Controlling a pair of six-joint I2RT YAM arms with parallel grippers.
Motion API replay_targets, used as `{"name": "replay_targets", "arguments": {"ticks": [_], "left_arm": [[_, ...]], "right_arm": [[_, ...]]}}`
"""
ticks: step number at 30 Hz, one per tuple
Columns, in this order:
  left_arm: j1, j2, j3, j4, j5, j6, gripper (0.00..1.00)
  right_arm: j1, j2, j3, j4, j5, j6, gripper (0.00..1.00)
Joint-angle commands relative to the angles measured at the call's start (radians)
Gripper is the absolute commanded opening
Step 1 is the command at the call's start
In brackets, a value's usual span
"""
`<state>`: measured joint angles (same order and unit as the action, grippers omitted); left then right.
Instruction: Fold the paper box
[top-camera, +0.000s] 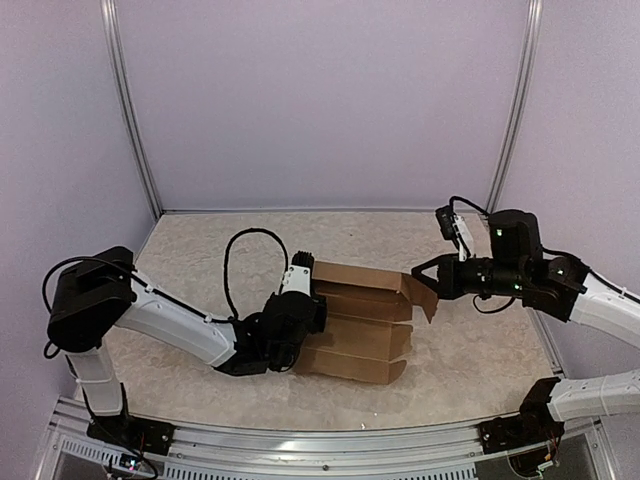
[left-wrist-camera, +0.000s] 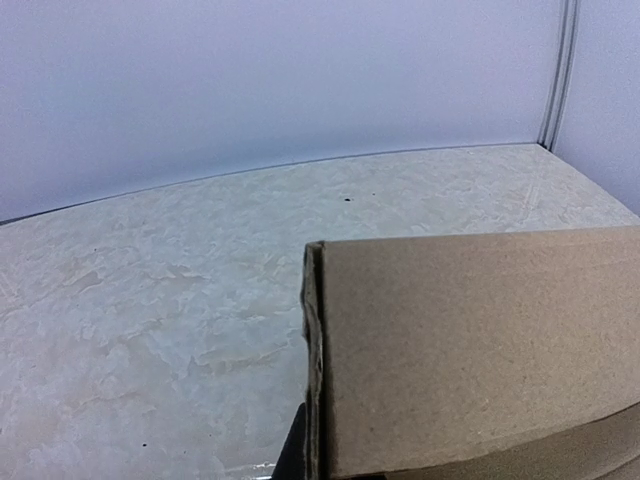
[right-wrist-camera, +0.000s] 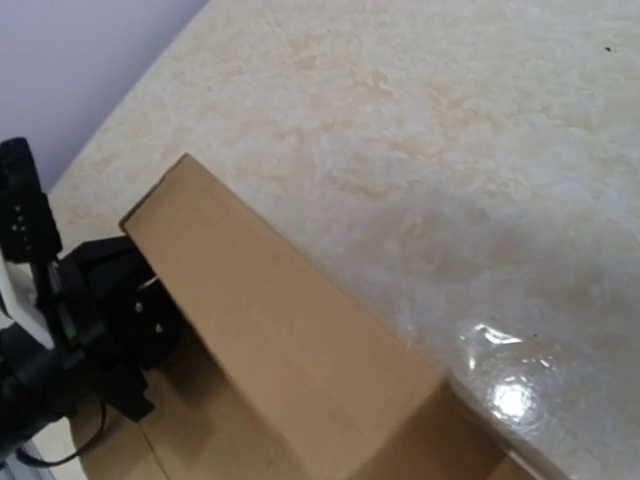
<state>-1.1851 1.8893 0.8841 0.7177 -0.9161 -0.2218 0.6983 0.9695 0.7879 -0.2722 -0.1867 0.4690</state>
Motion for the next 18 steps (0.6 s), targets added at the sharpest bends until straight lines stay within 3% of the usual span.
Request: {"name": "replay_targets", "arguments": {"ticks": [1, 8, 18], "left_arm": [[-0.004, -0.066, 0.074, -0.367, -0.025, -0.201, 0.0], [-0.006, -0.092, 0.143, -0.558, 0.046, -0.334, 0.0], [-0.007, -0.112, 0.159, -0.62, 0.087, -0.395, 0.0]], "right_arm": [[0.025, -0.01, 0.02, -0.025, 0.016, 0.059, 0.0], [0.044, 0.036, 0.025, 0.003, 0.119, 0.089, 0.0], [0.084, 0.121, 0.049, 0.008, 0.232, 0.09, 0.0]]}}
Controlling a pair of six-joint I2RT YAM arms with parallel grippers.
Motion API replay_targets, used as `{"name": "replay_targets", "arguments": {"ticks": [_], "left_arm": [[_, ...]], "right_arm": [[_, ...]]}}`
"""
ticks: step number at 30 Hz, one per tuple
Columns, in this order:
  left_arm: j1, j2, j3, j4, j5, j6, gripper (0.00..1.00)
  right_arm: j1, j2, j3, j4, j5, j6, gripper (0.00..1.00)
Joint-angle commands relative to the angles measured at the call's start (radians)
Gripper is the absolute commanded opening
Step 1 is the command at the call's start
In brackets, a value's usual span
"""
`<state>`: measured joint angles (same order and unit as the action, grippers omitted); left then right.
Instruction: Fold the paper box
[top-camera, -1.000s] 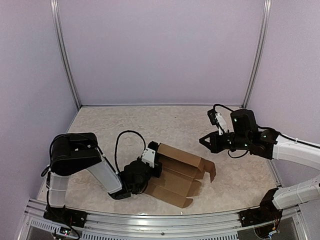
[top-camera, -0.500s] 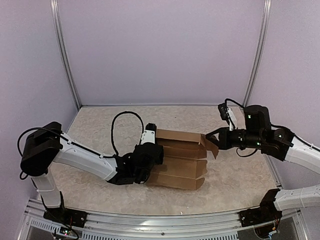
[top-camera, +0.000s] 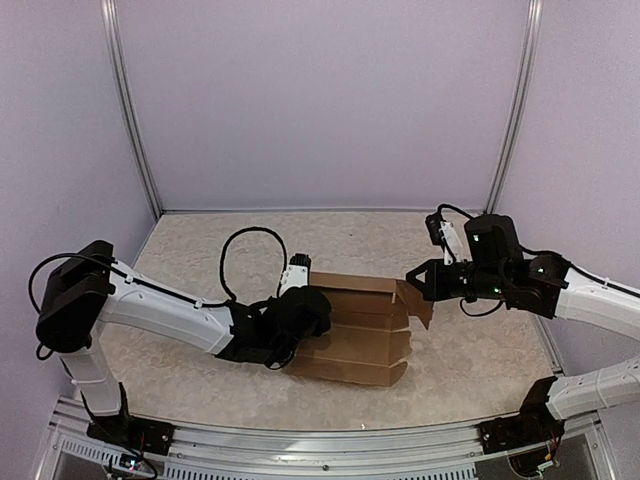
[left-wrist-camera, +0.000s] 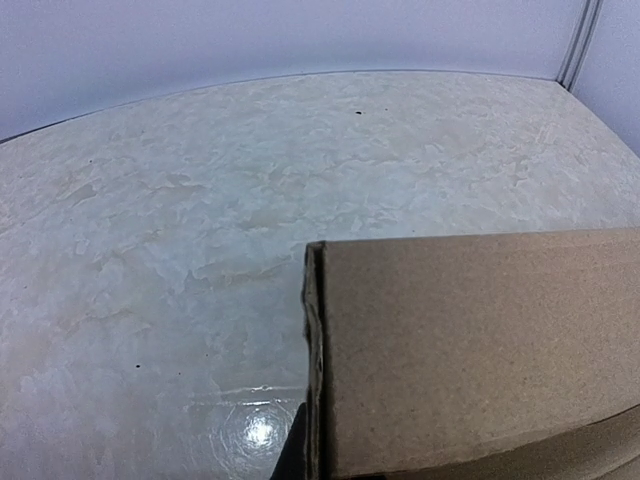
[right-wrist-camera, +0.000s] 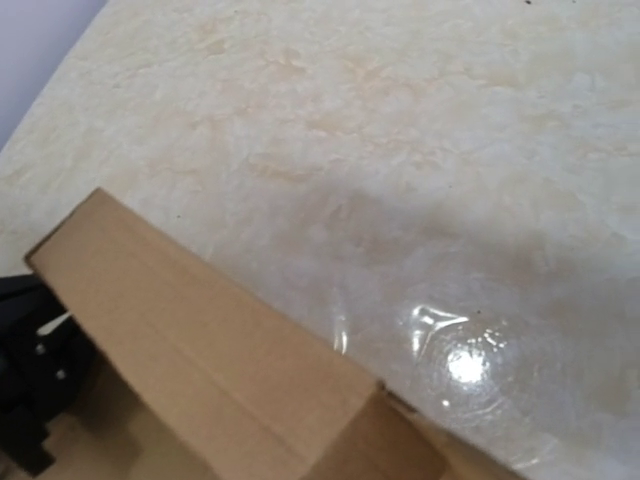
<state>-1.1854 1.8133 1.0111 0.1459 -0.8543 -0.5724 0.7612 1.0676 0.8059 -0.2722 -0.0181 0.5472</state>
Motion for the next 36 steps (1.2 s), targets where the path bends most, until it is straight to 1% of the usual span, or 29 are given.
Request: {"name": "replay_targets", "arguments": {"ticks": [1, 6, 13, 19, 30, 36], "left_arm": [[-0.006, -0.038, 0.033, -0.051, 0.027, -0.048, 0.0], [-0.007, -0.042, 0.037, -0.061, 0.032, -0.053, 0.0], [-0.006, -0.053, 0.032, -0.069, 0.044, -0.074, 0.0], [-0.007, -0.064, 0.032, -0.062, 0.073, -0.087, 0.0], [-0.007, -0.074, 0.034, -0.035, 0.177, -0.121, 0.0], [-0.008, -0.088, 0.031, -0.021, 0.213, -0.134, 0.0]], "right_arm": [[0.028, 0.031, 0.032, 0.011, 0.07, 0.013, 0.0], [0.055, 0.068, 0.032, 0.014, 0.125, 0.018, 0.0], [0.083, 0.098, 0.024, 0.03, 0.16, 0.033, 0.0], [0.102, 0.113, 0.002, 0.11, 0.122, 0.073, 0.0], [0.131, 0.146, -0.028, 0.3, 0.077, 0.161, 0.0], [0.145, 0.149, -0.023, 0.342, 0.088, 0.168, 0.0]]}}
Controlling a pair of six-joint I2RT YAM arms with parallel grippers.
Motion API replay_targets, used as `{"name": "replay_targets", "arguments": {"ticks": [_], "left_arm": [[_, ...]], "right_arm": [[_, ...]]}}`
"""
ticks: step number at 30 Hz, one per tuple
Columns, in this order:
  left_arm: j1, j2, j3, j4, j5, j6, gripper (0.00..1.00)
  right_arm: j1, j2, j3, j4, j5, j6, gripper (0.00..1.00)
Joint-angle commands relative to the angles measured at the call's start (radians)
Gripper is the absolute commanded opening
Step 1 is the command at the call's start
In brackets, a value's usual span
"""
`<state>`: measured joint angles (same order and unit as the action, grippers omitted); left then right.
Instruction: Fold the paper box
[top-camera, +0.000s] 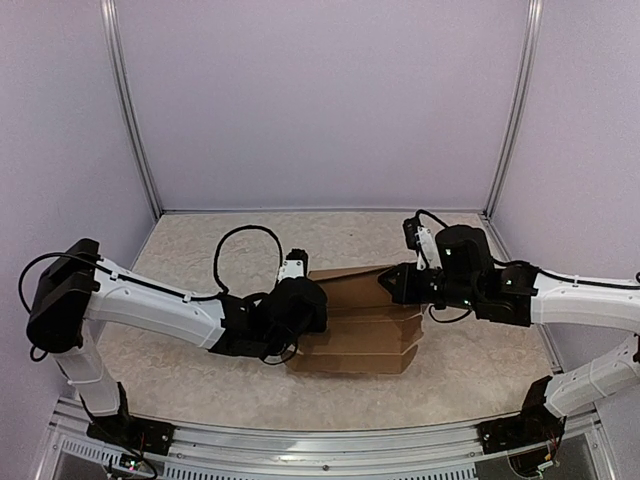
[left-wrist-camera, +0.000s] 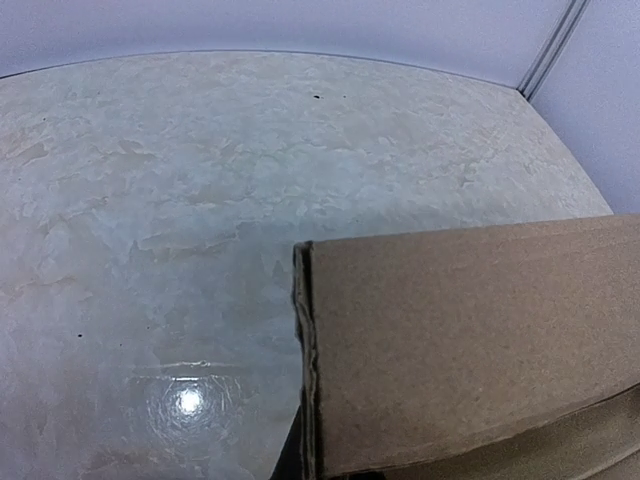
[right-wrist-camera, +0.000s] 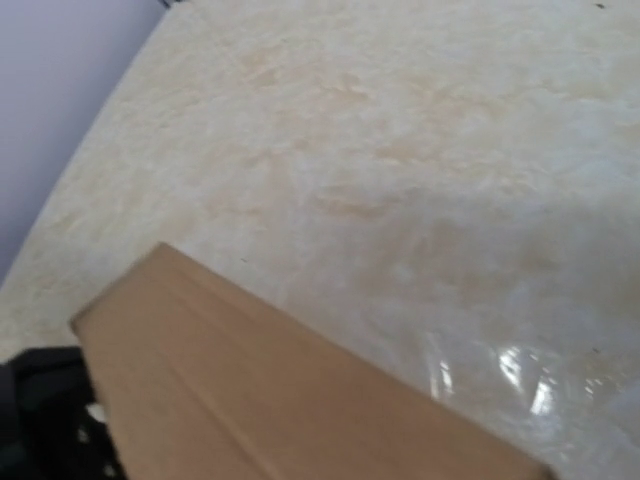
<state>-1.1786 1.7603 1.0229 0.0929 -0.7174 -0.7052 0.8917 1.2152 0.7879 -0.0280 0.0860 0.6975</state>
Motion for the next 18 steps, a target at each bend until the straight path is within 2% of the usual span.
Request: {"name": "replay_targets", "arguments": {"ticks": [1, 6, 11, 18], "left_arm": [[-0.015, -0.036, 0.019, 0.033, 0.076, -0.003, 0.0], [-0.015, -0.036, 0.014, 0.03, 0.077, -0.011, 0.0], [-0.007, -0.041, 0.01, 0.02, 0.05, -0.014, 0.0], [0.045, -0.074, -0.033, 0.051, 0.069, -0.008, 0.0]], "right_arm": [[0.017, -0.004, -0.009, 0.109, -0.016, 0.016, 0.0], [0.024, -0.034, -0.016, 0.122, 0.001, 0.006, 0.0], [0.026, -0.064, 0.004, 0.066, -0.002, -0.023, 0.0], [0.026, -0.095, 0.037, -0.03, -0.082, -0.091, 0.0]]}}
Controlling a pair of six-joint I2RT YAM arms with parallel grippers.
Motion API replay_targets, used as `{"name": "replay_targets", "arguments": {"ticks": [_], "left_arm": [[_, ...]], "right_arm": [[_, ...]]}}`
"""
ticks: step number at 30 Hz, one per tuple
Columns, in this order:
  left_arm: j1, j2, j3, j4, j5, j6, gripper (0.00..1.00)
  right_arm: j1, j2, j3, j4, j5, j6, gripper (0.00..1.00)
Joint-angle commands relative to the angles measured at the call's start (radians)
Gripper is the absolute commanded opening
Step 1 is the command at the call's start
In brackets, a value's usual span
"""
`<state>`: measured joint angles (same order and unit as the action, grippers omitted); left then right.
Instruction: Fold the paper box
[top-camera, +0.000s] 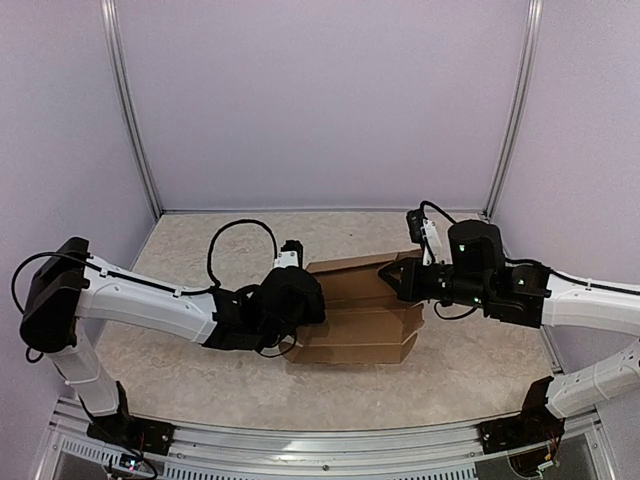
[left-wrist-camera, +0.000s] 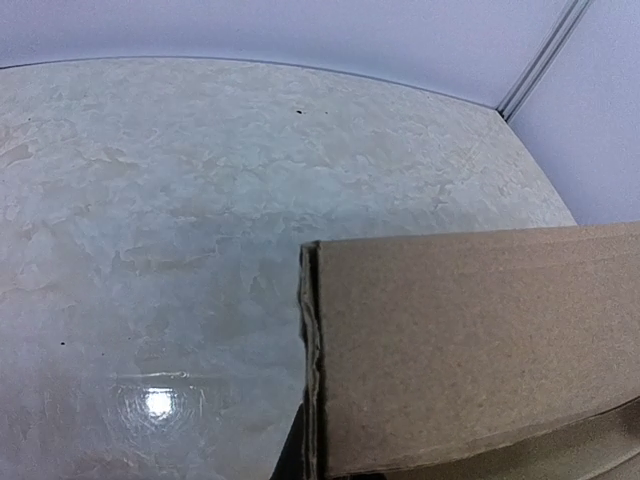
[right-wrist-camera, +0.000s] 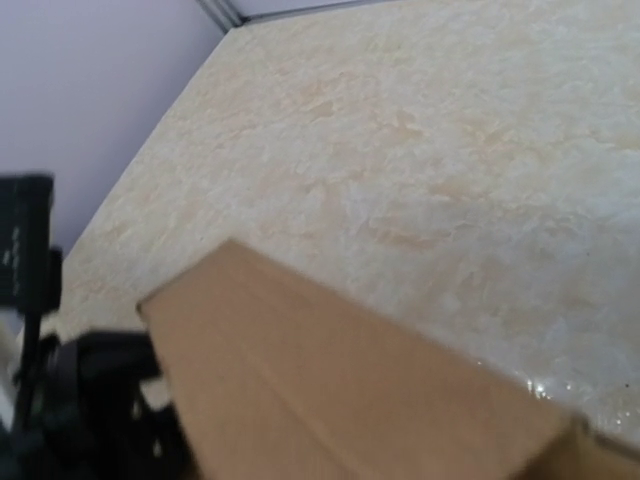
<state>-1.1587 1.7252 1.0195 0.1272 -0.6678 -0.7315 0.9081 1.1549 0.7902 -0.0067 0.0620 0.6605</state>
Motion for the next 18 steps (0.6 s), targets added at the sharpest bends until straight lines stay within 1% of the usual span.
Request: {"name": "replay_targets", "arguments": {"ticks": [1, 6, 11, 15, 18], "left_arm": [[0.03, -0.047, -0.038, 0.026, 0.022, 0.023, 0.0], [0.069, -0.083, -0.094, 0.104, 0.067, 0.046, 0.0], [0.101, -0.115, -0.139, 0.145, 0.101, 0.057, 0.0], [0.117, -0.144, -0.163, 0.189, 0.162, 0.058, 0.0], [0.123, -0.177, -0.192, 0.226, 0.212, 0.048, 0.0]], "right_arm": [[0.01, -0.043, 0.037, -0.063, -0.073, -0.069, 0.0], [0.01, -0.106, 0.044, -0.114, -0.118, -0.143, 0.0], [0.009, -0.209, 0.012, -0.108, -0.184, -0.22, 0.0], [0.01, -0.295, -0.041, -0.072, -0.199, -0.26, 0.0], [0.009, -0.366, -0.115, 0.016, -0.219, -0.26, 0.0]]}}
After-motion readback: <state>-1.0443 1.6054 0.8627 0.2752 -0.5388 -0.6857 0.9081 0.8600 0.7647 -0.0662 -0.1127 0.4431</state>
